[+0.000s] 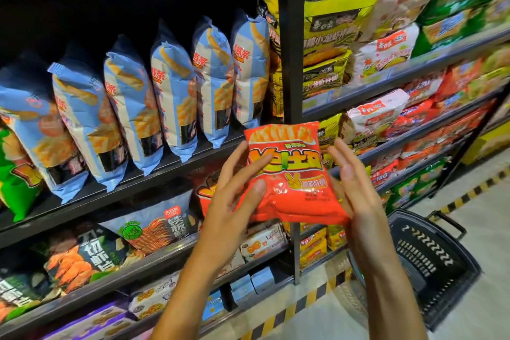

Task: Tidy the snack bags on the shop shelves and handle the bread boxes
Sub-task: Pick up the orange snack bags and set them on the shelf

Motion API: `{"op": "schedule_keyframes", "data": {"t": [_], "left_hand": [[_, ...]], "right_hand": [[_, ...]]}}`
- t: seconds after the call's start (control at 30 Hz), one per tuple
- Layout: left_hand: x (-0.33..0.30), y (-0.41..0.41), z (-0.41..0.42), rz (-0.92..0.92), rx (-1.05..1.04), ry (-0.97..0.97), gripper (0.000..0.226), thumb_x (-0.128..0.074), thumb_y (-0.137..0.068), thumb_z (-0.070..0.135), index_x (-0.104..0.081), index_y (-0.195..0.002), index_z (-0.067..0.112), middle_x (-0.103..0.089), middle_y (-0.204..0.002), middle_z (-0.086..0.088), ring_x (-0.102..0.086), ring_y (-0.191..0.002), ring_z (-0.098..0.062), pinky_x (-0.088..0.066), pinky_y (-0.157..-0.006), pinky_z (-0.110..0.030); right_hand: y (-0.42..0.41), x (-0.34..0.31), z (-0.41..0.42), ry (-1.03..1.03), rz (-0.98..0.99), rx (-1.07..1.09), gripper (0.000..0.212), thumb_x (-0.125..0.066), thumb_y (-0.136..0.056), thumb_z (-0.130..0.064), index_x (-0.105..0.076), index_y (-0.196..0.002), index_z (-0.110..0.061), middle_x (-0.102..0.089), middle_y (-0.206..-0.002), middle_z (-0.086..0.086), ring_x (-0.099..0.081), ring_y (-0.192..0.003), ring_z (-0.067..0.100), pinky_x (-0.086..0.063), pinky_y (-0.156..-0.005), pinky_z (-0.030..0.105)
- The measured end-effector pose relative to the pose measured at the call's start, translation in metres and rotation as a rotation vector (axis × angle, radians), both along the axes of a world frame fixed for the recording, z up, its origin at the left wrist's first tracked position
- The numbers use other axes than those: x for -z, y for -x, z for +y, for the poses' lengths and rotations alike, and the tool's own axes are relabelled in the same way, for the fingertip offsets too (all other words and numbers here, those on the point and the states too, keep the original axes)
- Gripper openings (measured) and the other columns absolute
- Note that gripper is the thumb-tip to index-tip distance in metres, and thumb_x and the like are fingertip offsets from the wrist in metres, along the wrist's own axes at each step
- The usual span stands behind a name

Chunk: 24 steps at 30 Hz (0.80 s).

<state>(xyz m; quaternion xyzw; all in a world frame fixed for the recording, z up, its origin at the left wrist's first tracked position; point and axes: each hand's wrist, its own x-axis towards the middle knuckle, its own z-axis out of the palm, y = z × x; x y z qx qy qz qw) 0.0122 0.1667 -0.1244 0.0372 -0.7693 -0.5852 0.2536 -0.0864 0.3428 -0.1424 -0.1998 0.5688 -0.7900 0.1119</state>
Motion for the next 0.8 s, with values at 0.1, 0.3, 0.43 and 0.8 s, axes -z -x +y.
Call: {"op": "schedule_keyframes", "data": {"t": [0.1, 0.3, 0.43, 0.8], "left_hand": [[-0.004, 0.002, -0.002, 0.025, -0.044, -0.054, 0.034, -0.054, -0.102, 0.021, -0.066, -0.133, 0.022, -0.047, -0.156, 0.015, -0.041, -0.145, 0.0, -0.045, -0.102, -0.014], [-0.017, -0.004, 0.002, -0.071, 0.054, -0.222, 0.042, -0.042, -0.104, 0.032, -0.066, -0.136, 0.021, -0.067, -0.138, 0.004, -0.061, -0.13, -0.016, -0.05, -0.101, -0.026], [-0.017, -0.01, 0.002, -0.152, 0.103, -0.273, 0.055, -0.03, -0.103, 0.057, -0.07, -0.132, 0.032, -0.071, -0.131, 0.0, -0.067, -0.122, -0.021, -0.055, -0.097, -0.035], [-0.015, -0.027, 0.003, -0.23, 0.315, 0.016, 0.069, -0.07, -0.094, 0.031, -0.038, -0.154, 0.041, -0.04, -0.158, 0.018, -0.051, -0.137, -0.005, -0.051, -0.1, -0.021]], "right_hand": [[-0.005, -0.003, 0.01, -0.009, 0.247, -0.032, 0.046, -0.054, -0.1, -0.043, -0.061, -0.143, -0.027, -0.042, -0.162, -0.013, -0.033, -0.153, 0.012, -0.037, -0.118, 0.049], [-0.017, -0.005, 0.02, -0.13, 0.459, -0.134, 0.062, -0.079, -0.087, -0.02, -0.055, -0.144, -0.015, -0.048, -0.159, -0.007, -0.033, -0.154, 0.018, -0.033, -0.122, 0.051], [-0.018, -0.004, 0.021, -0.082, 0.319, -0.021, 0.048, -0.075, -0.09, -0.014, -0.064, -0.136, -0.017, -0.064, -0.143, -0.006, -0.054, -0.139, 0.015, -0.049, -0.11, 0.038], [-0.02, 0.0, -0.009, -0.047, -0.012, 0.296, 0.021, -0.073, -0.092, -0.028, -0.079, -0.107, -0.014, -0.081, -0.097, -0.004, -0.077, -0.091, 0.011, -0.056, -0.071, 0.017]]}}
